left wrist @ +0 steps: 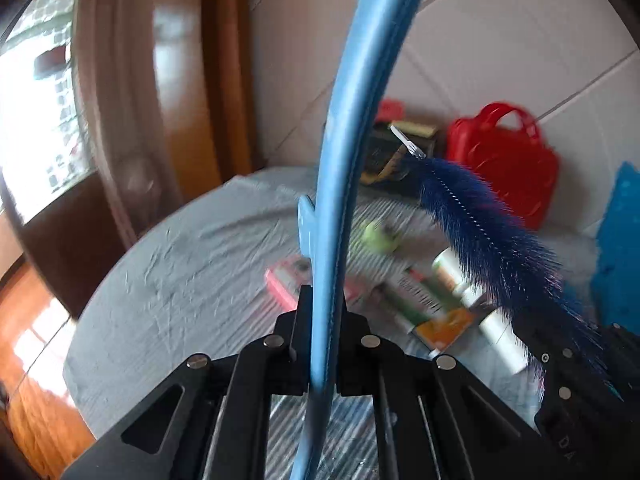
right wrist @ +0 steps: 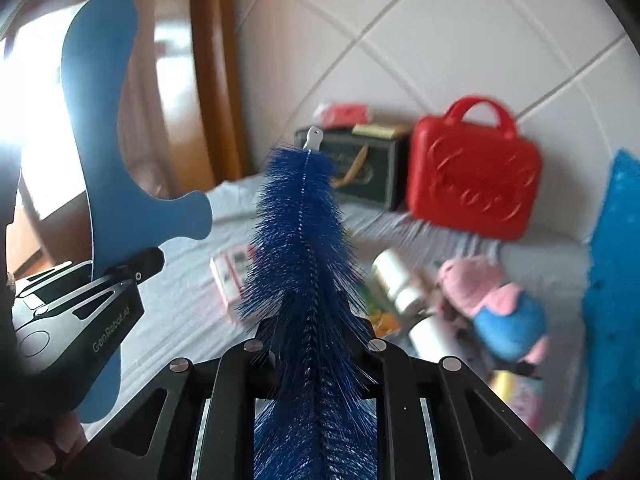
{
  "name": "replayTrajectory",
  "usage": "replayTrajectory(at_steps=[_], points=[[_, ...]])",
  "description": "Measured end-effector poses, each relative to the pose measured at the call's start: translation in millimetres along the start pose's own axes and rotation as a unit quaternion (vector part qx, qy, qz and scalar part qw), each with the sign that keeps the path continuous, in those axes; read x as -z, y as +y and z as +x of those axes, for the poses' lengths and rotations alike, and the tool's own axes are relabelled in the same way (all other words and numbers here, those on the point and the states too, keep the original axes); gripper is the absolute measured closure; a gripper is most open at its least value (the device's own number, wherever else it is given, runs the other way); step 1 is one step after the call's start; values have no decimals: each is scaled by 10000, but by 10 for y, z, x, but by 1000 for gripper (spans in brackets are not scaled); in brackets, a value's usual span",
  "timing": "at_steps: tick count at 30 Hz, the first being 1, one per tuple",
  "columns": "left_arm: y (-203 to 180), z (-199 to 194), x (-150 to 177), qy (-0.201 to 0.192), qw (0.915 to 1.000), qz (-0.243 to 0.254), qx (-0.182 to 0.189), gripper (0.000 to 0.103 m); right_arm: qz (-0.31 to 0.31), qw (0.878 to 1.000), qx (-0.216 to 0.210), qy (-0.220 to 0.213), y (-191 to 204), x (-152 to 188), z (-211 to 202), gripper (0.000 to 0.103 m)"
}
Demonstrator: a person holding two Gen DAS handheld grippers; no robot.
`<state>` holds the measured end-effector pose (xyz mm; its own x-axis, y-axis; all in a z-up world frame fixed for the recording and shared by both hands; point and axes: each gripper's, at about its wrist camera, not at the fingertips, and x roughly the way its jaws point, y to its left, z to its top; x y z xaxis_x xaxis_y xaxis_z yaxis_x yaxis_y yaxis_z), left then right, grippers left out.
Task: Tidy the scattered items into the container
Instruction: 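Lift the boomerang and blue brush and carry them toward the crate, then lower both items into the crate and open both tools to release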
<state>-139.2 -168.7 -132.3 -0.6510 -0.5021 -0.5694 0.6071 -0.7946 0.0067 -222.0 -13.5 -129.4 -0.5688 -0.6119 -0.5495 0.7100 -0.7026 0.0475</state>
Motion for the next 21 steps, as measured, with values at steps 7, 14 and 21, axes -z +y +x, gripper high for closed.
replayTrajectory(at_steps=[7, 14, 21], points=[[-237, -643, -348, -480, 9919, 613, 1003, 95, 451, 9933, 909, -543, -48, -298, -881, 86], [-816, -1305, -570, -925, 9697, 996, 2028, 95, 788, 9730, 1938, -971, -456, -419, -1889, 86], [-1862, -1968, -528, -1247, 9436, 1261, 2796, 95, 905, 9469, 2823, -1243, -1272, -276, -2902, 86]])
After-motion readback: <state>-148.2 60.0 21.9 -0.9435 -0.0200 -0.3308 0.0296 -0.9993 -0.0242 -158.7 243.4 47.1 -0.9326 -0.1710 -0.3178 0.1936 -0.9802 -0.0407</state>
